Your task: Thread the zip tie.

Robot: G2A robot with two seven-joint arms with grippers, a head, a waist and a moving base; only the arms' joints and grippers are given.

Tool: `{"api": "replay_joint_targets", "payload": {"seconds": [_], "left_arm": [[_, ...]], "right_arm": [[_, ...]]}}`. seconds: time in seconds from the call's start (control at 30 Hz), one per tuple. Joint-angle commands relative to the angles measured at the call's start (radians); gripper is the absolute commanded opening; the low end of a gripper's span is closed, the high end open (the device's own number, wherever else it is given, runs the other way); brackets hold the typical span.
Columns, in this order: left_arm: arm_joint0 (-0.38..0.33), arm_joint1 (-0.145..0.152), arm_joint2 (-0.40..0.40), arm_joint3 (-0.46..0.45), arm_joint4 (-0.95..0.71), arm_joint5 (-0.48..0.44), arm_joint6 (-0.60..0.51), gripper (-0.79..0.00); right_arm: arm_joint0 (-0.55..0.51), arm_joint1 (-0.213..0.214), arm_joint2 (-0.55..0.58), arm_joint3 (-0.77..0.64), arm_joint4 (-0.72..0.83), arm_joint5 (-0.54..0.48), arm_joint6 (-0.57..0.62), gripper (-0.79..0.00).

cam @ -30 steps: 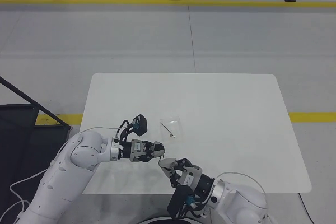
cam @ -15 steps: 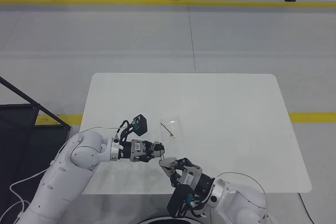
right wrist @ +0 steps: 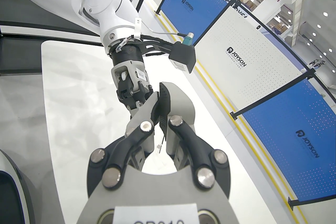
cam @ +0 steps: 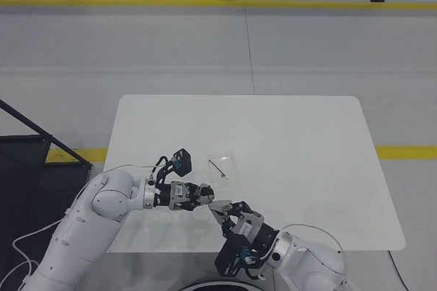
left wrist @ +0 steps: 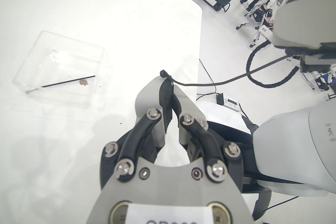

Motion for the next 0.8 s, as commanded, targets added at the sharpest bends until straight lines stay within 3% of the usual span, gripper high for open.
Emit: {"api": "replay_joint_targets", "payload": {"seconds": [0.0, 0.77], "left_arm": [[0.000, 0.000, 0.000, 0.000, 0.000, 0.000, 0.000, -0.785], [0.032, 0.012, 0.011, -0.045, 0.116, -0.007, 0.087, -0.785]], "right_arm": [[-0.004, 0.000, 0.002, -0.001, 0.002, 0.010, -0.007, -0.785], [-0.041, -0.005, 0.008, -0.008, -0.012, 0.162, 0.000, -0.785]]}}
